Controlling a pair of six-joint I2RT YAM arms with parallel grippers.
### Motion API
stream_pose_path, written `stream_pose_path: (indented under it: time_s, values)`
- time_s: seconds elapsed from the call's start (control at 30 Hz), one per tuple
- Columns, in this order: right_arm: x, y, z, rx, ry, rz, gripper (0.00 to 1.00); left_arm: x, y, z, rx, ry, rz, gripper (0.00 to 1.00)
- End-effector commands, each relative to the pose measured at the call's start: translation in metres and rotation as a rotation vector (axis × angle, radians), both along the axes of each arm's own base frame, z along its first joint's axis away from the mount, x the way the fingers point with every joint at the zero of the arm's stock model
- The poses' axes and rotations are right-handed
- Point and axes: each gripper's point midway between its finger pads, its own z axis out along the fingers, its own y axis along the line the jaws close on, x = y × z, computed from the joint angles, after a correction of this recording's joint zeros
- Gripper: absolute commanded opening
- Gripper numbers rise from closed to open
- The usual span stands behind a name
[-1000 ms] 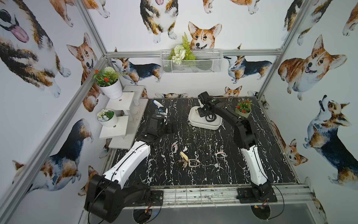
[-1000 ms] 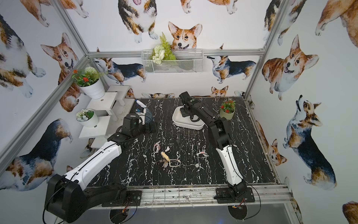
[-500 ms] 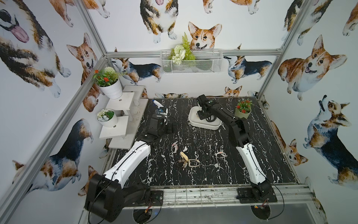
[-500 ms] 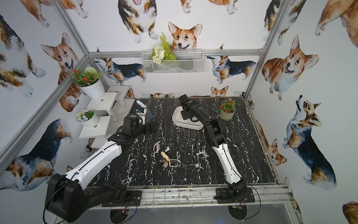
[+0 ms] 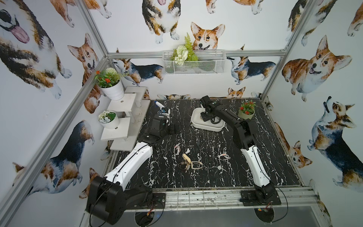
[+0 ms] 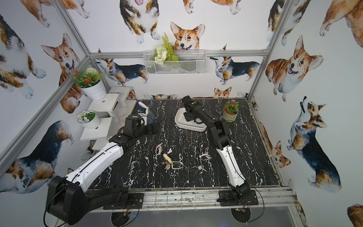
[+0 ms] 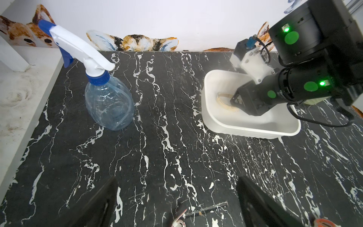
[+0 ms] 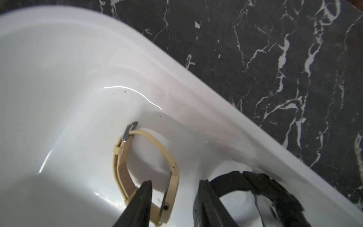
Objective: Put the watch into the storage box
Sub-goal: Place the watch in the storage box, then pick up the watch at the center of the board.
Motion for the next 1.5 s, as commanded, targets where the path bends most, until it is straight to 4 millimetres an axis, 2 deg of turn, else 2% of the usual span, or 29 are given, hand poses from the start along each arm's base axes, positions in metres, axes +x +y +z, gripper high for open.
stream_pose_path:
  time_s: [0.0,0.13,0.27,0.37,0.53,0.7,0.8,0.9,1.07,1.2,1.47]
  values:
    - [0.004,0.010,0.025,0.066,-0.061,0.023,0.47,0.001,0.000,0.005,-0.011,0.000,0.005,1.00]
    - [-0.001,0.020,0.059,0.109,-0.129,0.056,0.48,0.002,0.001,0.010,-0.014,-0.001,0.014,1.00]
    - [-0.019,0.035,0.090,0.166,-0.159,0.116,0.47,0.004,0.009,0.010,-0.018,0.010,0.060,1.00]
    - [-0.049,0.057,0.104,0.247,-0.148,0.209,0.47,0.006,0.024,0.008,-0.028,0.022,0.121,1.00]
    - [-0.123,0.105,0.113,0.500,-0.033,0.404,0.47,0.011,0.061,-0.012,-0.087,0.118,0.267,1.00]
    - [-0.178,0.135,0.092,0.503,0.054,0.452,0.47,0.011,0.080,-0.028,-0.105,0.176,0.349,1.00]
    - [-0.200,0.149,0.072,0.457,0.100,0.434,0.47,0.010,0.088,-0.030,-0.109,0.182,0.383,1.00]
    - [-0.214,0.158,0.052,0.414,0.135,0.395,0.47,0.008,0.095,-0.032,-0.111,0.180,0.416,1.00]
    - [-0.227,0.167,0.027,0.305,0.159,0.352,0.47,0.003,0.105,-0.027,-0.112,0.153,0.456,1.00]
    - [-0.241,0.178,0.013,0.302,0.197,0.365,0.48,0.000,0.110,-0.023,-0.112,0.128,0.472,1.00]
    - [-0.241,0.181,-0.004,0.243,0.220,0.335,0.48,-0.002,0.110,-0.021,-0.118,0.114,0.471,1.00]
